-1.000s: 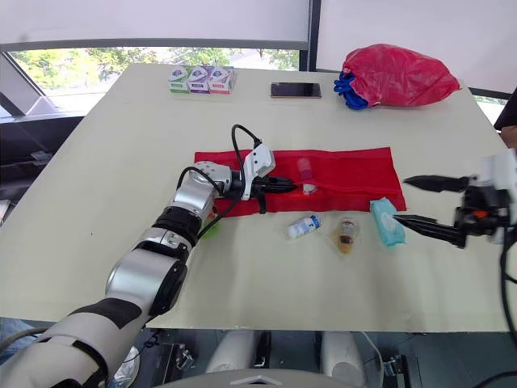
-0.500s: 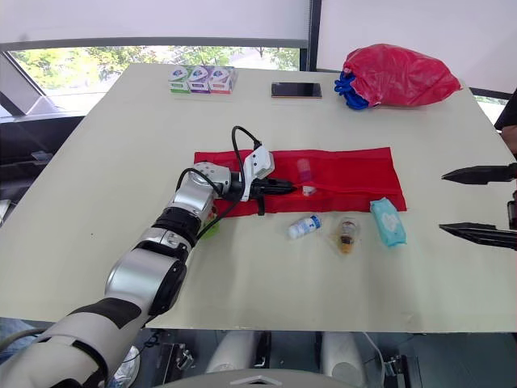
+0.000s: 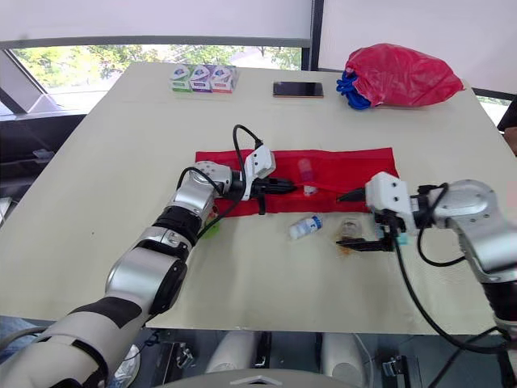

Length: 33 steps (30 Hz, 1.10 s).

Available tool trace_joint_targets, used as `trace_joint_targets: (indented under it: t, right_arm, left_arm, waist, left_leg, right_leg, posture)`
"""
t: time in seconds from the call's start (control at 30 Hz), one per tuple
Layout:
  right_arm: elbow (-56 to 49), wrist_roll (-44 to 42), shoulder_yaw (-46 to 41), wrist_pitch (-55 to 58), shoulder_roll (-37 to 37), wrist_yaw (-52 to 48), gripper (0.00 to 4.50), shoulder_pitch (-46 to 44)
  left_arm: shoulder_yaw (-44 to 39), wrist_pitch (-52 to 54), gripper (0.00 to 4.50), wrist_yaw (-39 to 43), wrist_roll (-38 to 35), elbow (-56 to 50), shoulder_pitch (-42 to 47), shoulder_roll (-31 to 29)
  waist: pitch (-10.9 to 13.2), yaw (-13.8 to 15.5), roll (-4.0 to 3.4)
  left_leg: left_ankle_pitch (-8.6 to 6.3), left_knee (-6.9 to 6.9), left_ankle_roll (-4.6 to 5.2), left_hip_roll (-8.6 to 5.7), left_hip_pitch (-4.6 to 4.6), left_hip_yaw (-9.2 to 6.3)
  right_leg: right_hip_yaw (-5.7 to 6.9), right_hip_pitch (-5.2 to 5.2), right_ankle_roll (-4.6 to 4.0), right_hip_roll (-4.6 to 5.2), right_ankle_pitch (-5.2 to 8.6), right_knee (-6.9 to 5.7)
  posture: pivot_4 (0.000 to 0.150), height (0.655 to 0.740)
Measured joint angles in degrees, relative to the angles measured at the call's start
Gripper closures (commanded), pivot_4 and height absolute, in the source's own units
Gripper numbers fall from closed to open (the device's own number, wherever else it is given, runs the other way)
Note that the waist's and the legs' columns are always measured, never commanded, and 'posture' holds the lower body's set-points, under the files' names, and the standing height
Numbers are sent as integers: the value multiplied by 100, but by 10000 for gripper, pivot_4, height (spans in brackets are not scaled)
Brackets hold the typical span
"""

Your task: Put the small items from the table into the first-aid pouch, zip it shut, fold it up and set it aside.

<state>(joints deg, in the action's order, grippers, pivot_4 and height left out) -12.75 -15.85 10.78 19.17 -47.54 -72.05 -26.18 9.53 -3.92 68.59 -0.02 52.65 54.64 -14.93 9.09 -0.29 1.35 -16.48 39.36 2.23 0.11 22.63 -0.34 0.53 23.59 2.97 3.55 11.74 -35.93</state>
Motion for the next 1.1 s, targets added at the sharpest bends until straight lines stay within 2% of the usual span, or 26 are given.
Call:
trace_joint_targets:
  t: [0.2, 0.53, 0.6, 0.7, 0.83, 0.87, 0.97, 1.1]
  right_arm:
    - [400, 860, 909, 59, 552, 269, 570, -603]
    - [1390, 1919, 1761, -464, 835, 206, 570, -1276]
    - [1512, 2014, 1805, -583, 895, 127, 5945, -1294]
    - [1566, 2053, 1811, -687, 897, 62, 16928, -1294]
    - [1514, 1980, 1735, -547, 886, -24, 37175, -1224]
    - [1423, 1915, 1656, -445, 872, -50, 40955, -1181]
    - [1235, 1826, 1505, -235, 821, -58, 40955, -1060]
    - [698, 1610, 1166, 573, 773, 152, 40955, -747]
  left_arm:
    - [-1, -12, 45000, 2, 0, -4, 2, -51]
    - [7, -42, 45000, 63, 22, 69, 67, -47]
    - [7, -78, 45000, 82, 62, 204, 179, -53]
    - [6, -140, 45000, 98, 87, 252, 234, -53]
    - [5, -165, 45000, 105, 99, 315, 246, -51]
    - [6, -169, 45000, 105, 100, 319, 246, -46]
    - [5, -179, 45000, 105, 100, 319, 245, -37]
    - [0, -181, 45000, 102, 98, 317, 244, -24]
  waist:
    - [0, -8, -1]
    - [0, -17, -1]
    - [-1, -25, -1]
    - [-1, -26, -1]
    - [0, -24, -1]
    - [-1, -26, -1]
    - [-1, -20, -1]
    - [0, -11, -1]
  left_leg:
    - [1, 0, -1, -1, 0, 0]
    - [7, -1, -11, -2, 0, -2]
    - [7, -1, -12, -3, 1, -1]
    - [7, 0, -11, -3, 1, -2]
    - [6, 0, -10, -2, 1, -4]
    - [6, 0, -10, -2, 1, -5]
    - [6, 0, -10, -2, 1, -5]
    - [5, -1, -9, -2, 2, -5]
  right_leg:
    - [2, 0, 0, -2, 0, -1]
    - [6, 0, -1, -2, 0, -1]
    - [5, 0, -1, -2, 0, -1]
    - [5, 0, -1, -1, 0, -1]
    - [6, 0, -1, -2, 0, -3]
    - [6, 0, -1, -2, -1, -3]
    - [6, 0, -1, -1, -1, -3]
    - [6, 0, -1, 0, -1, -3]
  posture:
    - [1500, 7400]
    - [1500, 7400]
    - [1500, 7400]
    - [1500, 7400]
    - [1500, 7400]
    - [1500, 7400]
    - [1500, 7400]
    - [1500, 7400]
